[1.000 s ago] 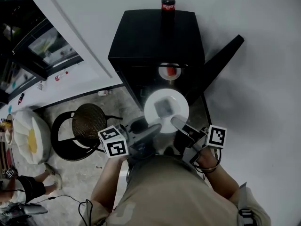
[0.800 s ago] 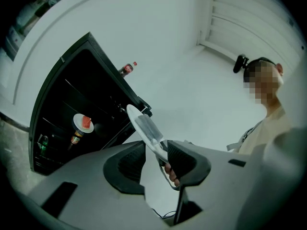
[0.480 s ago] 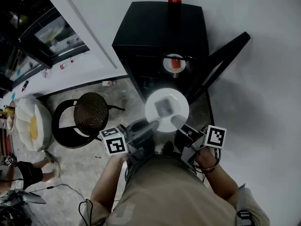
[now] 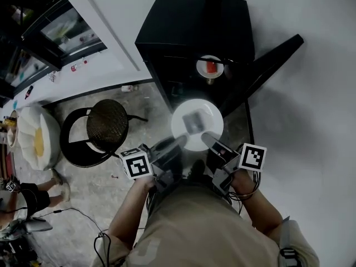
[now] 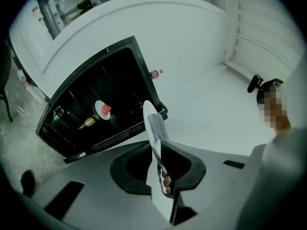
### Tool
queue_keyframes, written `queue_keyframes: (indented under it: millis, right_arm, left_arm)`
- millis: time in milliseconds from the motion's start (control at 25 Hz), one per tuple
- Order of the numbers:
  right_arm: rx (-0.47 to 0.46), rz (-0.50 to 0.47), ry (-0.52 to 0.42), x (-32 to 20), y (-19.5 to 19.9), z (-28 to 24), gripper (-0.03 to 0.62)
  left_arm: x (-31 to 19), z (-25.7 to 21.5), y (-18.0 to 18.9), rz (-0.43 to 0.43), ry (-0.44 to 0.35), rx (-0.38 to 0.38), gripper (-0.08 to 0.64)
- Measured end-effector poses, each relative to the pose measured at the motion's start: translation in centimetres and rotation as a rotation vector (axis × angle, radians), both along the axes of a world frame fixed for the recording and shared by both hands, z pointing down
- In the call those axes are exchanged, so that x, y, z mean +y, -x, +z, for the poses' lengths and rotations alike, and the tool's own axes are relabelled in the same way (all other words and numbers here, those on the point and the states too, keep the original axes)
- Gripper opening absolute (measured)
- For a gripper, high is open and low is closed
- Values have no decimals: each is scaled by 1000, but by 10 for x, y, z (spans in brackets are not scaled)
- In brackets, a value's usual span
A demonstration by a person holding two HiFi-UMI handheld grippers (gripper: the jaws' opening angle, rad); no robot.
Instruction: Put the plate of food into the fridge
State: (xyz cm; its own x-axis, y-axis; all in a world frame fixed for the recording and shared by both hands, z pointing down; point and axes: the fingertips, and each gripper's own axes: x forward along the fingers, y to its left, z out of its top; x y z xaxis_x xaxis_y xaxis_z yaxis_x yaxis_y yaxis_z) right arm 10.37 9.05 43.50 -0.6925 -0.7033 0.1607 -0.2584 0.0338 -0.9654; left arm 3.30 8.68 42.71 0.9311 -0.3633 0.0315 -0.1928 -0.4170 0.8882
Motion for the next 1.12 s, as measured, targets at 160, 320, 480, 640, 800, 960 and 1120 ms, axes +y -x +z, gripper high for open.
queue_keyframes:
  millis: [160, 320, 480, 640, 800, 960, 1120]
  right_arm:
    - [71, 16, 26, -8, -2, 9, 35]
    - [77, 30, 69, -21, 6, 19, 35]
    - [38, 54, 147, -35, 18, 29, 35]
    - [66, 68, 187, -52, 27, 39, 35]
    - [105, 71, 200, -66, 37, 45, 35]
    - [129, 77, 174, -80, 48, 46, 35]
    - [164, 82, 164, -93, 56, 49, 37]
  left_arm:
    - [-11, 8, 2, -10, 80, 40, 46]
    - [-25, 21, 10, -12, 116, 25, 44]
    - [-42, 28, 21, -13, 175, 39, 44]
    - [-58, 40, 30, -31, 275, 75, 36]
    - [-75, 48, 38, -10, 292, 87, 34]
    - [-90, 53, 48, -14, 320, 111, 18]
    - [-103, 59, 55, -14, 368, 143, 17]
